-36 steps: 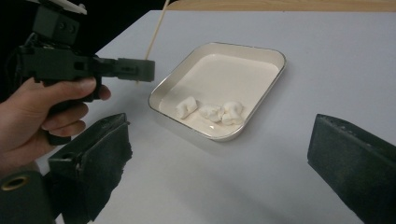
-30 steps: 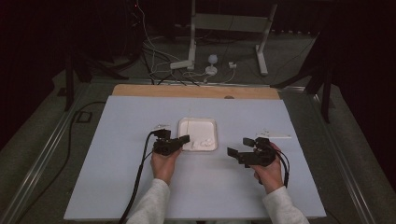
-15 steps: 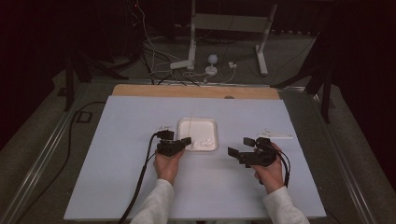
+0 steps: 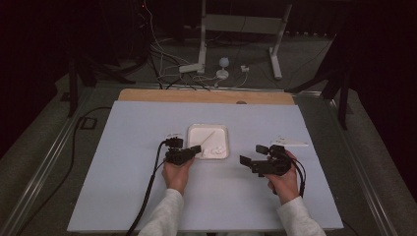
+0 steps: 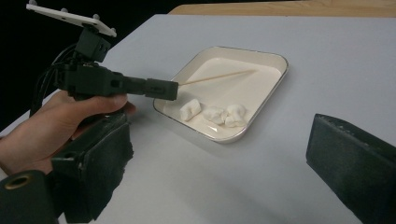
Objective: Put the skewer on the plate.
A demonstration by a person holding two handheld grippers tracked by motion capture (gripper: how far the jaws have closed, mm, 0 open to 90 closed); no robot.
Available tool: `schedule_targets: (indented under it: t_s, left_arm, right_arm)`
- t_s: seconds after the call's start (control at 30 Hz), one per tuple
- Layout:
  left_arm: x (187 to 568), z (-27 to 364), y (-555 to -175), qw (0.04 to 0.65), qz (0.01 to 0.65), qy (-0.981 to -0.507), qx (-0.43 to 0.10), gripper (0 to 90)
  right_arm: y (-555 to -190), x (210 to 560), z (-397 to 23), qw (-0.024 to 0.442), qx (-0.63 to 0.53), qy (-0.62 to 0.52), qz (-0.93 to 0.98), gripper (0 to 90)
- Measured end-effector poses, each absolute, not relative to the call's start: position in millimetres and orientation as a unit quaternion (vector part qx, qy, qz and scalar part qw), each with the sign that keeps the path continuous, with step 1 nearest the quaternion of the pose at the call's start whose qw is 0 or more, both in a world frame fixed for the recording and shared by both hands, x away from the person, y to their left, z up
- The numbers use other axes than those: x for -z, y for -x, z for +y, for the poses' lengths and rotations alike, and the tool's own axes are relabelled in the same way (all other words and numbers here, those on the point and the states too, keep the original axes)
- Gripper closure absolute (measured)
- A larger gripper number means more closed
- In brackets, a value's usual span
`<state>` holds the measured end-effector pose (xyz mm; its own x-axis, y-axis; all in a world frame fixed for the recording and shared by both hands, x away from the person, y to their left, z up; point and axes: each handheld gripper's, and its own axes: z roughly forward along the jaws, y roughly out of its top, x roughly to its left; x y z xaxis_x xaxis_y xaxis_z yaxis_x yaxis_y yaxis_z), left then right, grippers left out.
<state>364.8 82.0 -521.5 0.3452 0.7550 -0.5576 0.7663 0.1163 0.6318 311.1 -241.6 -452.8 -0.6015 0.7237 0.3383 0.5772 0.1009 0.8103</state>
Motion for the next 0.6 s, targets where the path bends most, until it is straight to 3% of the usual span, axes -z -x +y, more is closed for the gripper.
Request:
schedule_targets:
  t_s: [0.17,0.37,0.6]
  left_arm:
    - [522.6,81.6,-365.0,0.477,0.572,-0.667,0.006,84.9]
    - [521.3,79.7,-363.1,0.488,0.563,-0.666,0.014,67.3]
    - [514.2,84.3,-360.8,0.519,0.543,-0.660,0.015,52.6]
  right_arm:
    - [-310.9,452.7,-241.2,0.072,-0.507,-0.439,0.739,6.7]
    - [-310.6,452.6,-241.1,0.072,-0.507,-0.438,0.739,6.7]
    - [-310.3,453.0,-240.3,0.072,-0.506,-0.436,0.741,6.7]
